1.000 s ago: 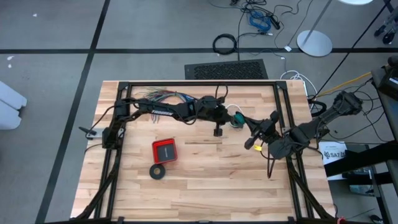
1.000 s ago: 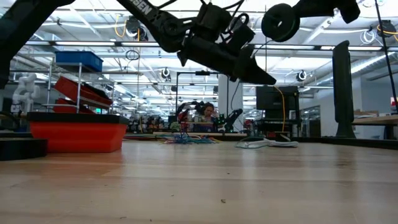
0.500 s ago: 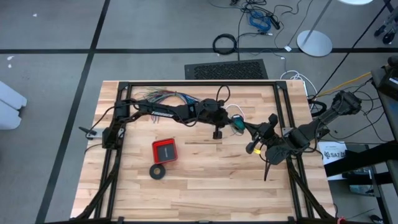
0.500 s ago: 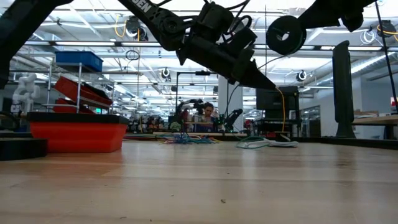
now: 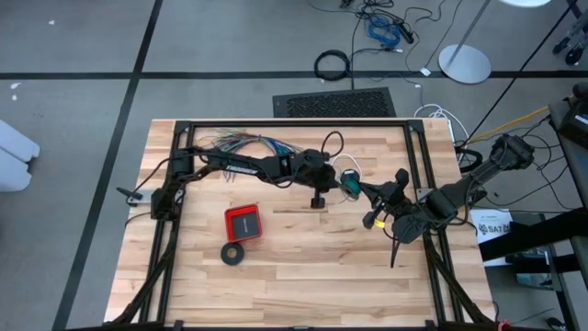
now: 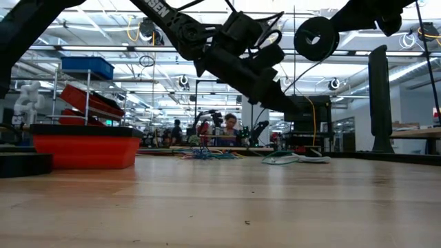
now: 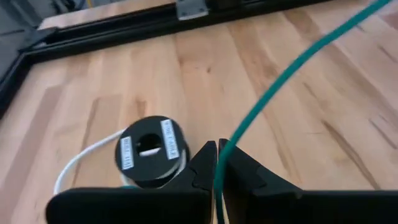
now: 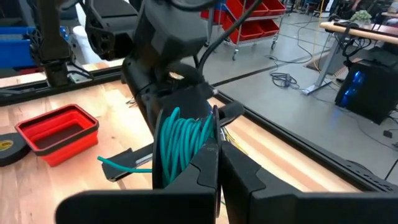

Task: Coil cords
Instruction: Coil the green wire onto the spool

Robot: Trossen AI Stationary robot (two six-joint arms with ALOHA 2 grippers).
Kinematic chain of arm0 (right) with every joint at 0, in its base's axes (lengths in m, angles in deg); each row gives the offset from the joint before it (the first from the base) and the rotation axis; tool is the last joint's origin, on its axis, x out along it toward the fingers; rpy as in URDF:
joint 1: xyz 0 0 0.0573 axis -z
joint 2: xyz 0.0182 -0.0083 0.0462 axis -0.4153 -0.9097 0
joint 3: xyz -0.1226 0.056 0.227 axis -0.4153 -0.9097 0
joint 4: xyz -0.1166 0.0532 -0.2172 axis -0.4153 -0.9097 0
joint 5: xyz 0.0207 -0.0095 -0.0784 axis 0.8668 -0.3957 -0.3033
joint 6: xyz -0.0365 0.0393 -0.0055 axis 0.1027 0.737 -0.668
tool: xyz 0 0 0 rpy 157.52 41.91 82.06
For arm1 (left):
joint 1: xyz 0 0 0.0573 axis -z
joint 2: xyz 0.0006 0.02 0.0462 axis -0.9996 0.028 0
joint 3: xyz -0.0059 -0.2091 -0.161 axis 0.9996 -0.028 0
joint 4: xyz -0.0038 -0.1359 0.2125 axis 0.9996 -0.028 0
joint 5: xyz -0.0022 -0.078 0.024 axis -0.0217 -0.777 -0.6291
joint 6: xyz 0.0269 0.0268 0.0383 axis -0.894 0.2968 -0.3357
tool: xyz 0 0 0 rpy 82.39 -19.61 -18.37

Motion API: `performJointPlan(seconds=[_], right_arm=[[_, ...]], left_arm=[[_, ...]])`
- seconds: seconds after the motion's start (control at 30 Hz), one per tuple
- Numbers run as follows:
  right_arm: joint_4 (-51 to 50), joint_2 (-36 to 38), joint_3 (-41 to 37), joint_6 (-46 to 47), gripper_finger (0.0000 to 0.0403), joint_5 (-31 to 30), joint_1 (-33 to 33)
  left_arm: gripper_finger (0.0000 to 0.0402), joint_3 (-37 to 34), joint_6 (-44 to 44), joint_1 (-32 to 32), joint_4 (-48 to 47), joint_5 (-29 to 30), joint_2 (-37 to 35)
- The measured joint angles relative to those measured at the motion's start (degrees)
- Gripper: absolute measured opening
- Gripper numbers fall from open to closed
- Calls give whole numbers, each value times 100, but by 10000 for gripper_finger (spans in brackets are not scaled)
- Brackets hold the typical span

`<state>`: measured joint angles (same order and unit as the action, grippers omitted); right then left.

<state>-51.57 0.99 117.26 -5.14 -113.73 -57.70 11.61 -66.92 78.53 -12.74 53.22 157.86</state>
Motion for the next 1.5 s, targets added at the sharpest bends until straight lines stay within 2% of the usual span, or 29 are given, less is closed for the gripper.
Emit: performJointPlan(seconds=[0.23,0.47,0.6,0.8,0.93,1.1,1.23,1.43,1.5], right_arm=[[70,-158,0,2,0,-5,0],[69,-280,-2,-2,0,-1,0],[69,-280,-2,-43,0,-57,0],[69,-280,-2,-65,0,-71,9],[69,-280,-2,-134,0,-76,9],[64,-280,-4,-191,0,-106,9],[75,-278,-4,-195,0,-106,9],[107,-278,-4,-195,0,-101,4],[115,-278,-4,-195,0,-97,4]], left_arm=[[25,0,-269,-97,-345,-524,0],[27,0,-354,-275,-503,-1499,0],[63,0,-313,-319,-492,-2001,0],[155,0,-294,-420,-877,-2051,-6],[191,0,-387,-748,-1612,-2037,-135],[201,4,-447,-1136,-2707,-2178,-313],[201,1,-413,-1154,-3332,-2240,-315],[201,-447,-411,-773,-3436,-2227,-394],[201,-653,-394,-636,-3376,-2014,-519]])
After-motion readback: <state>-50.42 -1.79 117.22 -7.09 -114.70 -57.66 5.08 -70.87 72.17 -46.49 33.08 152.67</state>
